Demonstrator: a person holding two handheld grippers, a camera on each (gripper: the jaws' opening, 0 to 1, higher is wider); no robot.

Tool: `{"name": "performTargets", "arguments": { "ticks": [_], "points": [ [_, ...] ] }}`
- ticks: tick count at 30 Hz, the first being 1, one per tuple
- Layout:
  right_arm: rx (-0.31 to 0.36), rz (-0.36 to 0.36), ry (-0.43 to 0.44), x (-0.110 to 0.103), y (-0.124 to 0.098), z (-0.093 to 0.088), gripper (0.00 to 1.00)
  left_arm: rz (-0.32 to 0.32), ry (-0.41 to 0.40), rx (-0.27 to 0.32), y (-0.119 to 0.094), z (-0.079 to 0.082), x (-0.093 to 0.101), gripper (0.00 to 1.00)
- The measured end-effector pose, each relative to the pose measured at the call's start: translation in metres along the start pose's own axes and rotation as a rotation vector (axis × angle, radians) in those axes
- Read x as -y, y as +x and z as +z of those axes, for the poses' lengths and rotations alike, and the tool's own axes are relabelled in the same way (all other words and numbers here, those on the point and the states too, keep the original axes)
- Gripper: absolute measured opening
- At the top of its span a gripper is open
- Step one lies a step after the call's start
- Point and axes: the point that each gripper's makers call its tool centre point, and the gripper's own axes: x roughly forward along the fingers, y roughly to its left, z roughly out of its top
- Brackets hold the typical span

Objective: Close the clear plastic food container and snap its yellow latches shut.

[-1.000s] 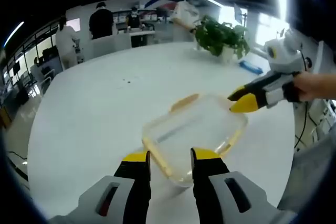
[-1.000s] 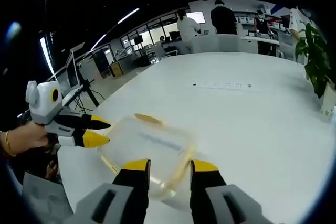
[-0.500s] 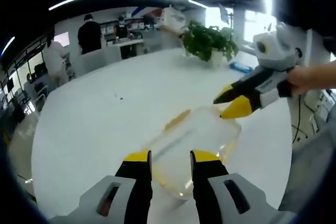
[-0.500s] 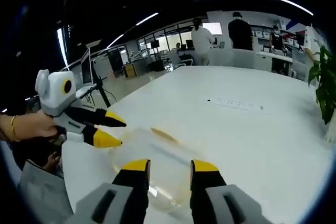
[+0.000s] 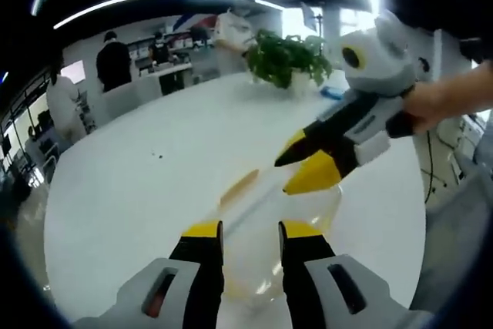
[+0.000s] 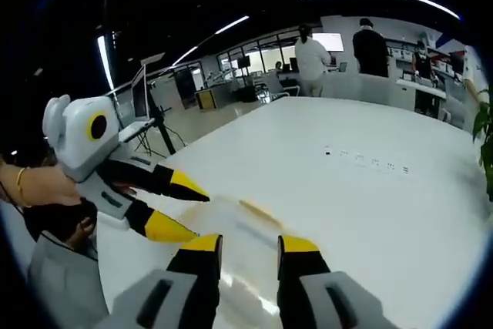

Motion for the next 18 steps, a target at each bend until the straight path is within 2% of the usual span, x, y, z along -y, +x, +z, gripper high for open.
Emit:
{"name": "performTargets", "arguments": {
  "ticks": [18],
  "points": [
    [-0.038,0.033,-0.041,-0.005,0.018,0.001,0.27,-0.037,0.027,-0.012,0.005,-0.004,0.008,0.27]
  ]
}}
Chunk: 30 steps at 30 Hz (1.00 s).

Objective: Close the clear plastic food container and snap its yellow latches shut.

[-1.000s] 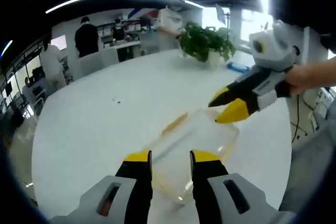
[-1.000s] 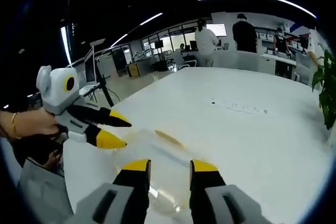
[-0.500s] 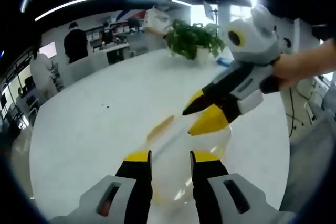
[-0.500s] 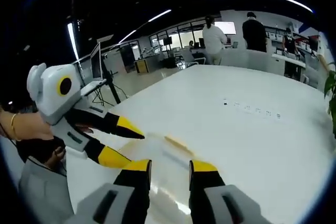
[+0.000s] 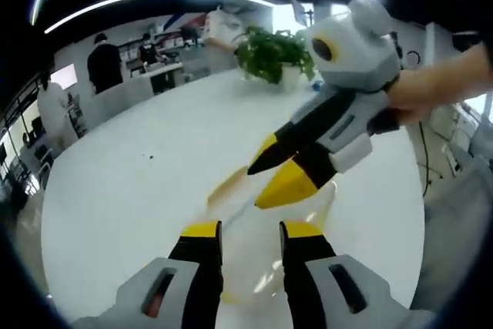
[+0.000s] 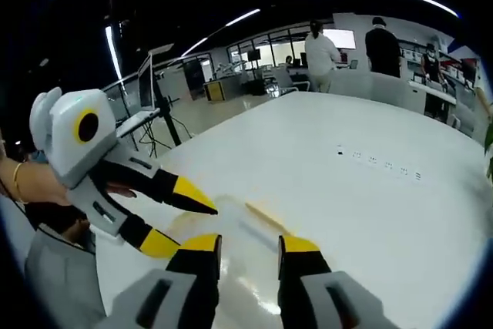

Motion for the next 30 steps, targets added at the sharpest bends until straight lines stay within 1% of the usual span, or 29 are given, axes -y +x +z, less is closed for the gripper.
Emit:
{"name": "performTargets", "arguments": {
  "ticks": [6,9,16,23,26,27,29,30],
  "points": [
    [-0.004,-0.003,-0.002,0.001,0.002,0.001,0.27,-0.032,0.017,0.006,-0.005,0.000,0.010,0.29],
    [-0.007,0.000,-0.002,0.001,0.004,0.002,0.27,-0.046,0.030,0.003,-0.007,-0.003,0.016,0.29],
    [-0.017,0.007,-0.023,0.002,0.006,0.005,0.29,-0.070,0.058,-0.002,-0.007,-0.006,0.023,0.33],
    [-0.052,0.020,-0.055,0.007,0.009,0.005,0.32,-0.096,0.094,-0.011,-0.006,-0.009,0.031,0.37],
    [-0.072,0.021,-0.069,0.012,0.010,0.005,0.33,-0.108,0.126,-0.033,-0.004,-0.015,0.036,0.37],
    [-0.079,0.027,-0.076,0.014,0.010,0.006,0.34,-0.106,0.154,-0.043,-0.003,-0.017,0.037,0.38],
    [-0.089,0.038,-0.075,0.015,0.011,0.005,0.35,-0.103,0.184,-0.050,-0.002,-0.018,0.038,0.38],
    [-0.096,0.047,-0.077,0.015,0.011,0.005,0.35,-0.091,0.200,-0.050,-0.001,-0.018,0.038,0.39]
  ]
}}
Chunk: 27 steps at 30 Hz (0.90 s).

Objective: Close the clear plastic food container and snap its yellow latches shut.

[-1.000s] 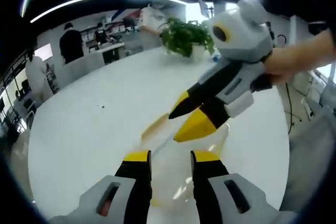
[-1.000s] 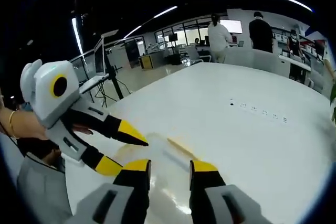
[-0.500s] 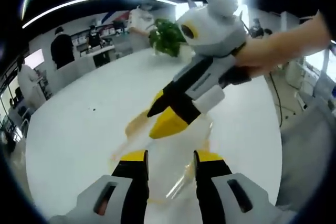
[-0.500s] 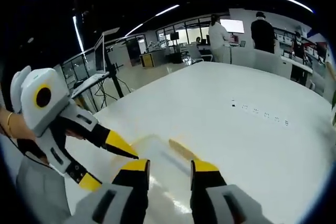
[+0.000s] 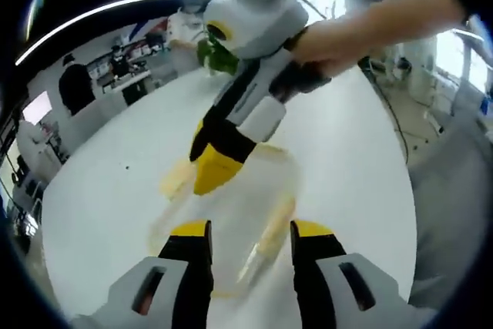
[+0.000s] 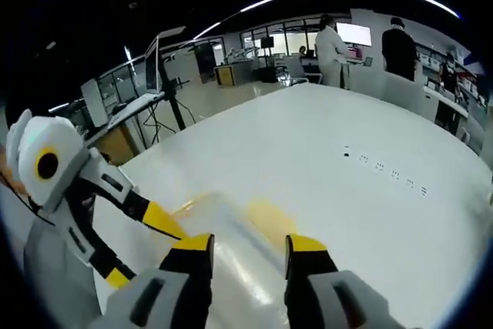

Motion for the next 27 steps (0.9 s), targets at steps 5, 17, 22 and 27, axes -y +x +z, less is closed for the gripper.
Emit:
{"name": "performTargets", "arguments": {
  "ticks": [5,17,22,27],
  "points": [
    [-0.061,0.034,-0.049,0.000,0.006,-0.004,0.39,-0.013,0.047,-0.022,0.008,-0.003,0.006,0.39],
    [-0.169,0.151,-0.090,-0.002,0.019,-0.011,0.44,0.030,0.104,-0.014,0.011,-0.002,0.004,0.37],
    [-0.194,0.192,-0.107,-0.002,0.019,-0.013,0.43,0.035,0.112,-0.010,0.012,-0.002,0.002,0.37],
    [-0.241,0.231,-0.124,-0.002,0.018,-0.014,0.41,0.038,0.093,-0.003,0.013,-0.002,0.001,0.36]
  ]
}}
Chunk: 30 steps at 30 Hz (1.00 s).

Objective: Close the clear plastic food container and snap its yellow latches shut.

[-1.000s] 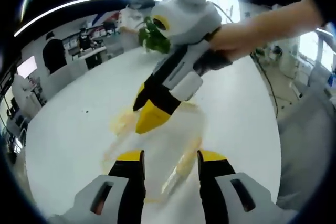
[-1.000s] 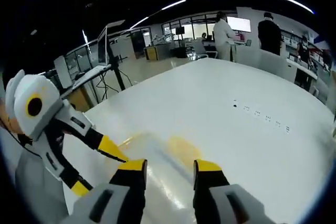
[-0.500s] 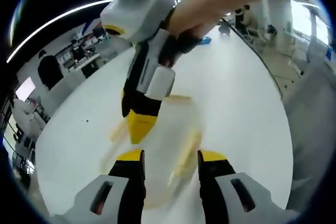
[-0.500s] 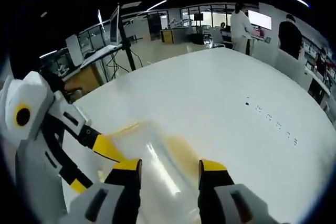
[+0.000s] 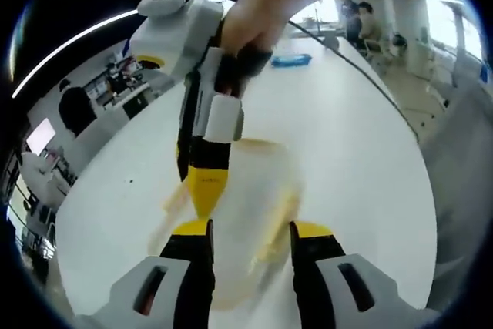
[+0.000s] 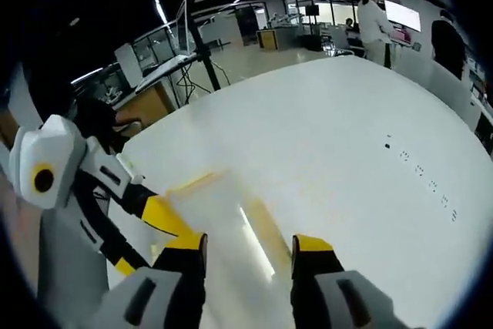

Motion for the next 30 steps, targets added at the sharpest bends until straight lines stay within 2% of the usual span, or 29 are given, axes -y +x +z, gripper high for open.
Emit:
{"name": "performTargets", "arguments": {
  "ticks": [16,17,18,19,21,30],
  "points": [
    [-0.116,0.050,-0.030,-0.0015,0.0028,-0.0015,0.39,-0.030,-0.007,-0.001,0.0018,0.0003,0.0001,0.34],
    [-0.119,0.056,-0.046,-0.0028,0.0029,-0.0002,0.37,-0.030,-0.006,-0.002,0.0020,0.0004,0.0001,0.34],
    [-0.145,0.068,-0.104,-0.0046,0.0026,-0.0003,0.36,-0.033,-0.005,-0.006,0.0022,0.0005,0.0004,0.34],
    [-0.164,0.061,-0.059,-0.0059,0.0022,-0.0008,0.36,-0.034,-0.004,-0.007,0.0026,0.0007,0.0005,0.34],
    [-0.202,0.060,-0.042,-0.0047,0.0030,-0.0008,0.36,-0.035,0.004,-0.009,0.0032,0.0007,0.0006,0.34],
    [-0.310,0.086,-0.010,-0.0034,0.0054,-0.0025,0.35,-0.031,-0.023,-0.037,0.0041,0.0008,-0.0008,0.33]
  ]
}}
